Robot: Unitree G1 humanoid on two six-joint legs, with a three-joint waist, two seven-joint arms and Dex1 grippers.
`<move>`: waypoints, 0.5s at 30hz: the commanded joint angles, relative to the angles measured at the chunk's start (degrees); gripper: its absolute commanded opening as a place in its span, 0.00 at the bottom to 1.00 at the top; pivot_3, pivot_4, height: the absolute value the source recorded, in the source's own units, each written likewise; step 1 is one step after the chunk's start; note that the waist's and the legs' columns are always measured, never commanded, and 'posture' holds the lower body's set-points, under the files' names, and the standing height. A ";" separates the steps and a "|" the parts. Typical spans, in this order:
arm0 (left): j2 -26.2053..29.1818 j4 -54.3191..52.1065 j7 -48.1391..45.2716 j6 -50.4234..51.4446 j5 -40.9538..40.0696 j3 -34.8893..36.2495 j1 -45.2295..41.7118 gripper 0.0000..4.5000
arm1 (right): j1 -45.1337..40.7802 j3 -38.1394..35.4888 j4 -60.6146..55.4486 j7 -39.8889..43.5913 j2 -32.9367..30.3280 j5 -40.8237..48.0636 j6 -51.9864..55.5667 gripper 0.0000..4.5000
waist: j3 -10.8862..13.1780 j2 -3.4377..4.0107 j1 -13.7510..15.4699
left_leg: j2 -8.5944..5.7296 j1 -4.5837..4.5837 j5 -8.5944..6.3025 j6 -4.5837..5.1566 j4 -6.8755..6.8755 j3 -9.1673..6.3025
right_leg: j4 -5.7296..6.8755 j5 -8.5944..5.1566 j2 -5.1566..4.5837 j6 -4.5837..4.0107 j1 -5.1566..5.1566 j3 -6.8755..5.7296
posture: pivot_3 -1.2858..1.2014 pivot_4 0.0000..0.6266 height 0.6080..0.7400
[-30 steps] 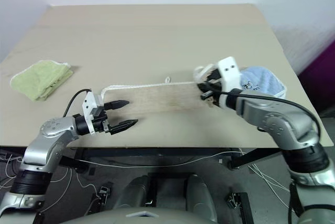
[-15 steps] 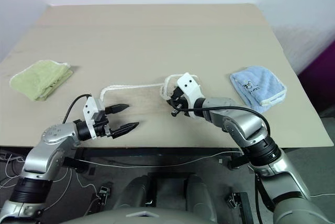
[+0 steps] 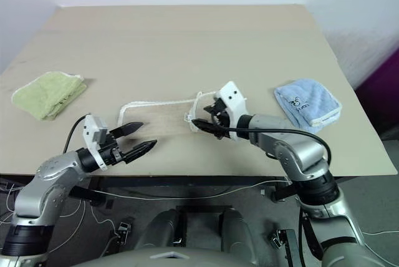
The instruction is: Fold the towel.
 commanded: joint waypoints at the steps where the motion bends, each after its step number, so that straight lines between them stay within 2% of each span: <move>1: -1.27 -4.48 3.63 2.78 -5.04 4.60 2.29 1.00 | -0.32 -5.60 -1.65 0.81 0.35 1.45 -1.54 0.61 | 0.00 0.00 -0.02 | 0.00 0.00 0.00 0.00 -0.01 0.00 | 0.00 0.00 0.00 0.00 0.00 0.00 | 0.52 0.24 1.00; 4: -3.42 -7.17 9.64 7.56 -10.89 8.09 3.37 1.00 | -2.17 -6.81 3.17 1.41 1.08 -1.21 -5.01 0.48 | 0.00 0.00 -0.03 | 0.00 0.00 0.00 0.00 -0.01 -0.01 | 0.01 0.00 0.01 0.00 -0.01 -0.01 | 0.52 0.24 1.00; 10: -9.82 -12.80 23.09 13.81 -17.10 9.55 6.49 1.00 | -2.54 -4.14 13.37 7.34 4.22 -7.37 -17.78 0.01 | -0.01 -0.01 -0.07 | -0.02 0.02 0.00 0.00 0.02 0.01 | 0.01 0.00 0.03 0.01 0.02 0.00 | 0.52 0.24 1.00; 15: -13.09 -16.25 28.64 16.37 -24.03 10.13 9.36 1.00 | -1.42 0.45 23.02 8.28 7.47 -15.74 -27.18 0.00 | 0.00 -0.01 -0.08 | 0.00 0.04 0.00 -0.01 0.01 0.02 | 0.03 0.00 0.09 0.00 0.01 -0.01 | 0.52 0.24 1.00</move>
